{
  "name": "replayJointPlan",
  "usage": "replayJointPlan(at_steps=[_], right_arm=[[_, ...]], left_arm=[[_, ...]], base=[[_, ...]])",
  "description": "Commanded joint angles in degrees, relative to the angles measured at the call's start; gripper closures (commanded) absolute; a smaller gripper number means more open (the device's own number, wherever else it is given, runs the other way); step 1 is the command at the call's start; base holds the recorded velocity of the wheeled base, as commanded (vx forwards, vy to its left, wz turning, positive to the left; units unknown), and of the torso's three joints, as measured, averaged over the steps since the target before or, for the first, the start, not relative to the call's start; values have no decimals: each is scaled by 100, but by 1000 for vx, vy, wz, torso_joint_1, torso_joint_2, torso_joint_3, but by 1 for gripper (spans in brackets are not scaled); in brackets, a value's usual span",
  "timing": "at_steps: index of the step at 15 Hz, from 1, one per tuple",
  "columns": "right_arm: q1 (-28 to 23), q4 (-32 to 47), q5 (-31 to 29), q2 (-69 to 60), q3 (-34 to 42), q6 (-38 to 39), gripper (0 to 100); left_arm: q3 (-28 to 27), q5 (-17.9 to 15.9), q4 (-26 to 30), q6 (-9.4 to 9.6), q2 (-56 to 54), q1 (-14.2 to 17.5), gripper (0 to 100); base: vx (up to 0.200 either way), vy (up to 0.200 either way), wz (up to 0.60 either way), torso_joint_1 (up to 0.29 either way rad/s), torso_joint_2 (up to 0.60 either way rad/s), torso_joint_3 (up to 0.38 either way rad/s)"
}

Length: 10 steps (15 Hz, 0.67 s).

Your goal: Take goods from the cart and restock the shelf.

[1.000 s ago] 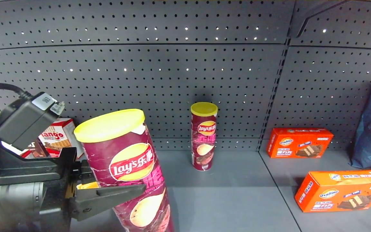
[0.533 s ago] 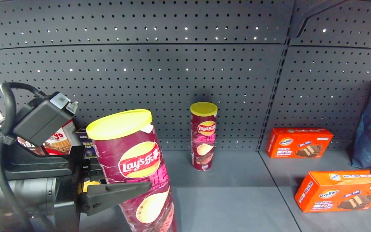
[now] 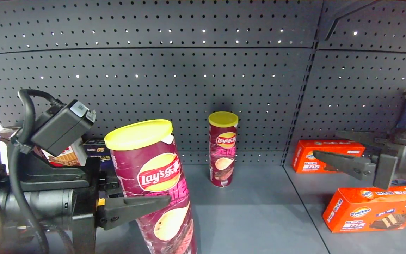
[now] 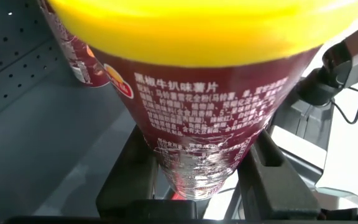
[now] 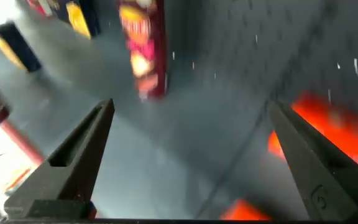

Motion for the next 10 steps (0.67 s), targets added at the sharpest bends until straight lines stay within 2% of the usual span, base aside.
replayJointPlan(at_steps=[1, 3, 5, 10], right_arm=[[38, -403, 232, 865, -134, -118, 0], [64, -667, 777, 1392, -319, -294, 0], [55, -1115, 1383, 1744, -460, -338, 0], [143, -1405, 1849, 2306, -873, -346, 0]], left_arm=[[-9, -2, -6, -1, 43, 5, 100], [-79, -29, -15, -1, 87, 5, 100], [-167, -266, -6, -1, 95, 31, 100], [-185, -301, -15, -1, 157, 128, 100]], base=[[0, 0, 0, 0, 0, 0], [0, 0, 0, 0, 0, 0], [0, 0, 0, 0, 0, 0], [0, 0, 0, 0, 0, 0]])
